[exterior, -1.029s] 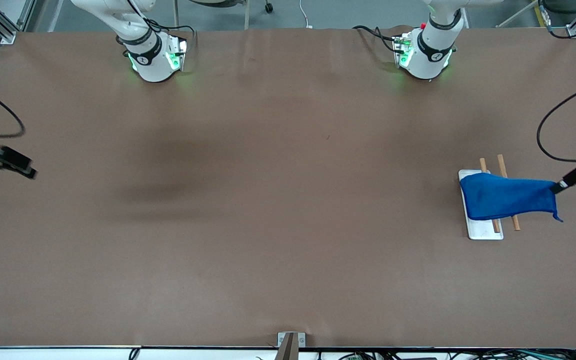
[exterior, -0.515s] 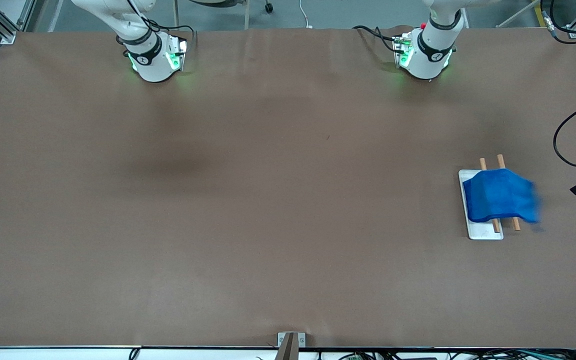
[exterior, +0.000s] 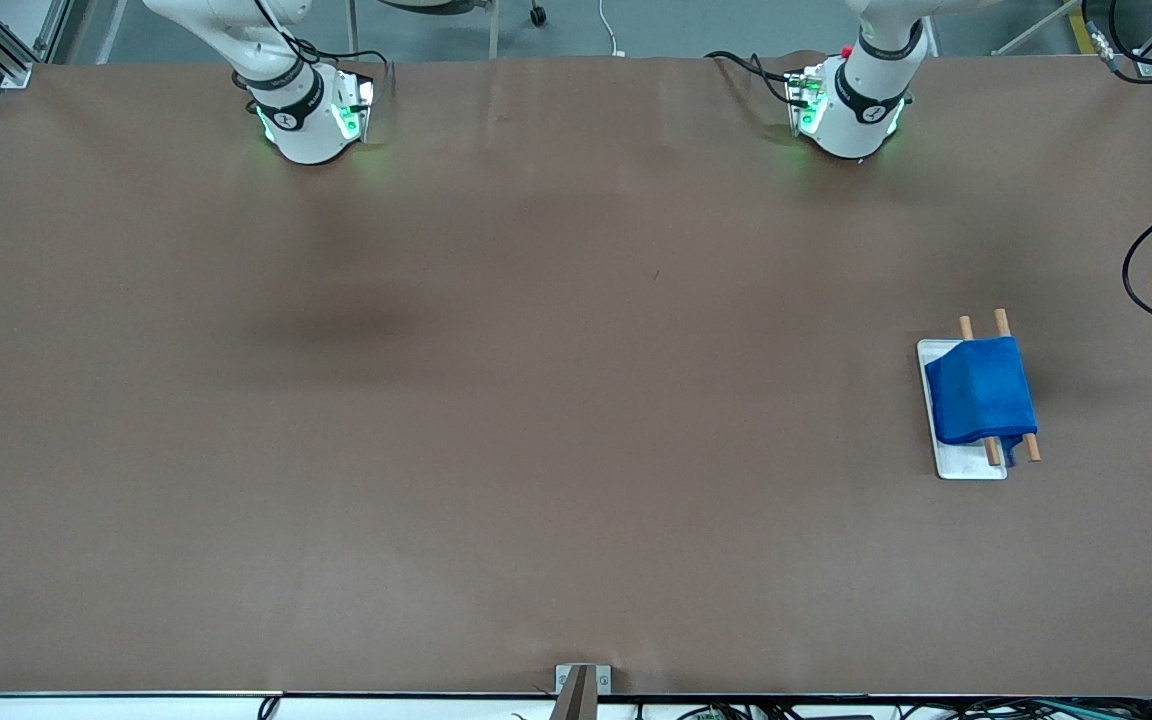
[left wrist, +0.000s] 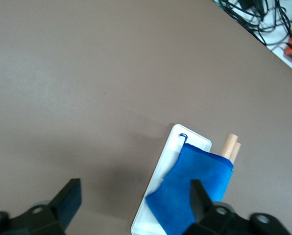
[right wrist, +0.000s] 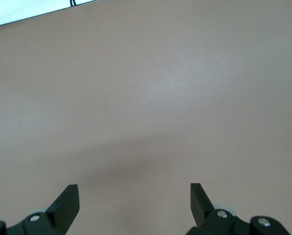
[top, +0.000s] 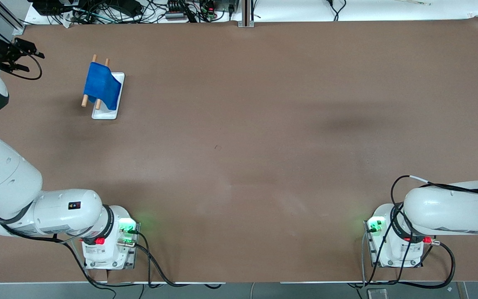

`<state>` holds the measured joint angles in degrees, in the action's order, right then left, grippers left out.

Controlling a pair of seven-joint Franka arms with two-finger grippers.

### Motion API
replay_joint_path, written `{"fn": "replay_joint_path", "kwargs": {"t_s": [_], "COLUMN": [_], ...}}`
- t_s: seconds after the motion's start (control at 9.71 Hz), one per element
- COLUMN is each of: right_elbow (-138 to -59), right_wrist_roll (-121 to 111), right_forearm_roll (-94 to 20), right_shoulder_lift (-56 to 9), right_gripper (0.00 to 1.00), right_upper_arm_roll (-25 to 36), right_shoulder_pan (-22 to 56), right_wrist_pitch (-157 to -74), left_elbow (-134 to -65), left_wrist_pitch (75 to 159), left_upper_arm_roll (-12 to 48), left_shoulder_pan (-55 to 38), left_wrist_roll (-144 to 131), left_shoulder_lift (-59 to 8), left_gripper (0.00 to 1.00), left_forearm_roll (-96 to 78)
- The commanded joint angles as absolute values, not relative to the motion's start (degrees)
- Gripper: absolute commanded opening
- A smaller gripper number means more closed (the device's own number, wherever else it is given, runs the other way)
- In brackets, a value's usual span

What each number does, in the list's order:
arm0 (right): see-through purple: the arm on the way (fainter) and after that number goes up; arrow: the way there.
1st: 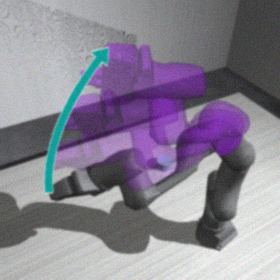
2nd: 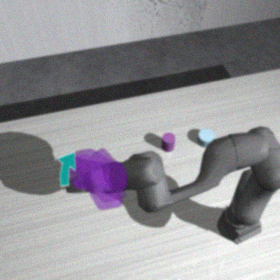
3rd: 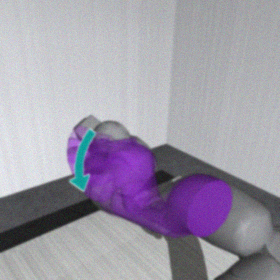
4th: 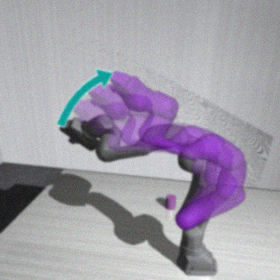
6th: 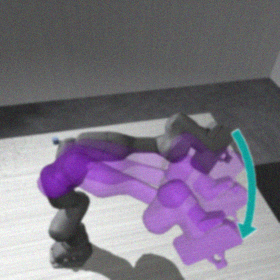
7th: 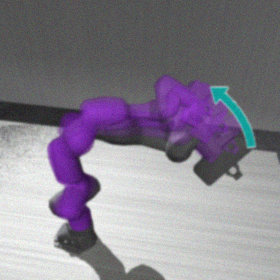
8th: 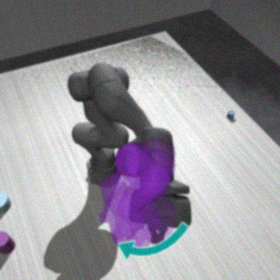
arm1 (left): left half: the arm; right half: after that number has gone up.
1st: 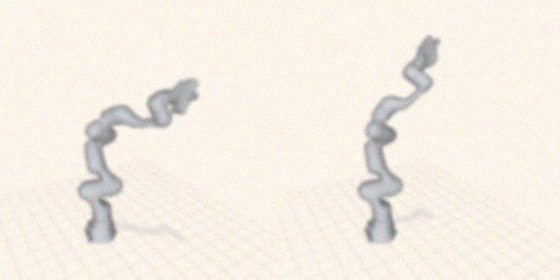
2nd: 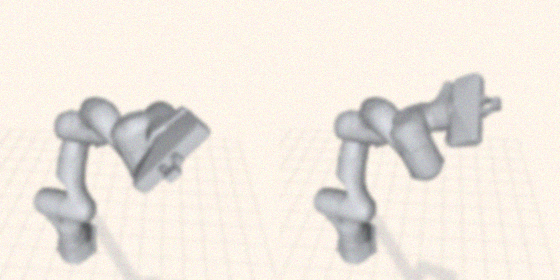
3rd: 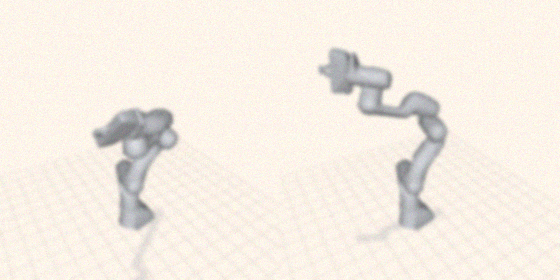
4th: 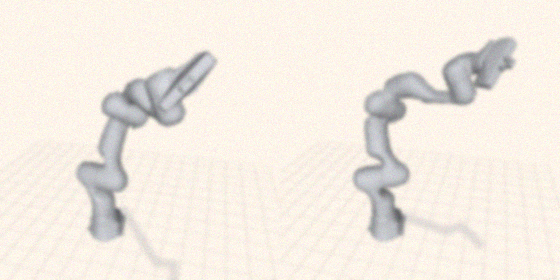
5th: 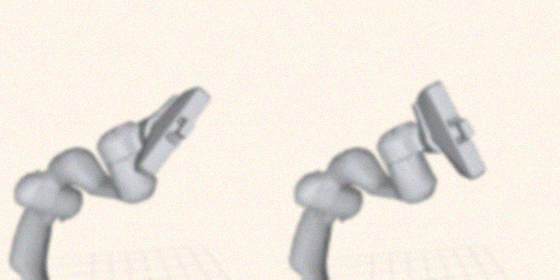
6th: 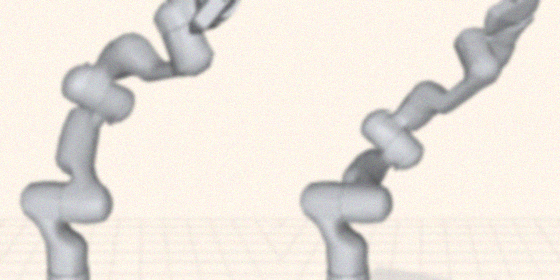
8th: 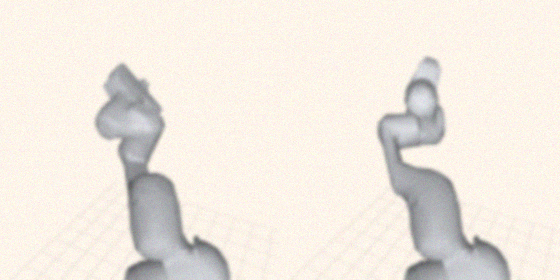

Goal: Right arm passes towel to left arm to hang

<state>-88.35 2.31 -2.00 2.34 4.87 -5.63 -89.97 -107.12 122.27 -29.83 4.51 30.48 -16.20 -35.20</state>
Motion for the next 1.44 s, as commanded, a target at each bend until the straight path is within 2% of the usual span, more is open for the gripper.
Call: {"fn": "replay_joint_path", "kwargs": {"t_s": [0.0, 0.31, 0.41, 0.62, 0.82, 1.13, 1.34], "right_elbow": [-90.18, -89.74, -89.82, -89.82, -89.91, -90.00, -90.09], "right_wrist_roll": [1.85, 2.37, 2.72, 2.81, 3.16, 3.16, 3.16], "right_forearm_roll": [0.42, 2.46, 2.46, 2.37, 2.29, 1.85, 1.76], "right_shoulder_lift": [4.22, 4.04, 4.04, 4.04, 4.04, 3.96, 3.96], "right_gripper": [1.00, 1.00, 1.00, 1.00, 1.00, 1.00, 1.00], "right_upper_arm_roll": [4.22, 3.78, 3.78, 3.78, 3.87, 3.87, 3.95], "right_shoulder_pan": [-5.71, -5.27, -5.19, -5.19, -5.36, -5.36, -5.54], "right_wrist_pitch": [-90.00, -89.21, -89.30, -89.21, -89.38, -89.56, -89.47], "left_elbow": [-108.98, -109.51, -109.08, -106.54, -100.58, -84.95, -82.18], "left_wrist_pitch": [121.55, 113.32, 107.72, 101.80, 99.25, 87.05, 84.12], "left_upper_arm_roll": [-25.07, -13.58, -8.75, -0.74, 1.93, 1.76, 1.41], "left_shoulder_pan": [3.16, 3.08, 2.99, 2.99, 2.90, -0.08, -1.05], "left_wrist_roll": [28.32, 17.28, 10.79, 1.63, 0.53, 0.44, -0.08], "left_shoulder_lift": [-9.88, -0.30, 2.35, 4.30, 3.78, -1.38, -0.89], "left_gripper": [1.00, 1.00, 1.00, 1.00, 1.00, 1.00, 1.00], "left_forearm_roll": [-21.78, -5.58, -3.01, 1.39, 1.23, 0.97, 1.14]}}
